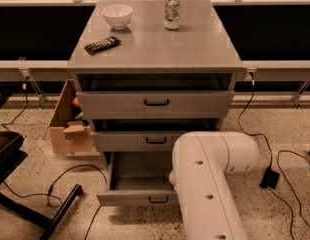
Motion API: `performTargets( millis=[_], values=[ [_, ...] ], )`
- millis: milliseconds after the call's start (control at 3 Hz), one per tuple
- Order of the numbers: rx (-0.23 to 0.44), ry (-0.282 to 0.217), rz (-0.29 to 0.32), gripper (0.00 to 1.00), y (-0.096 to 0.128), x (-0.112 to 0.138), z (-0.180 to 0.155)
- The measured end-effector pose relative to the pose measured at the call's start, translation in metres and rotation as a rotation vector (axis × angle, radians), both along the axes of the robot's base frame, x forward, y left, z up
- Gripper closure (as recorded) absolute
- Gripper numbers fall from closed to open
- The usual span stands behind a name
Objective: Open bottom drawer
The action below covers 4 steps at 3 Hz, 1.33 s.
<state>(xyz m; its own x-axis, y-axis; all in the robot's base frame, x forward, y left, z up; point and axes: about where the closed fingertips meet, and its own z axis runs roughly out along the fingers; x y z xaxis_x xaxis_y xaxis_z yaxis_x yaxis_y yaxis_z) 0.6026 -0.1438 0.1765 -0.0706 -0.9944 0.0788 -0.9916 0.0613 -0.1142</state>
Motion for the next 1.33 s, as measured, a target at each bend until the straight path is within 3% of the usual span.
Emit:
performTargets(
  millis=[1333],
  values=[
    [-0.005,-0.014,0.003,1.0,-0.0014,-0.0103,0.0009]
  ],
)
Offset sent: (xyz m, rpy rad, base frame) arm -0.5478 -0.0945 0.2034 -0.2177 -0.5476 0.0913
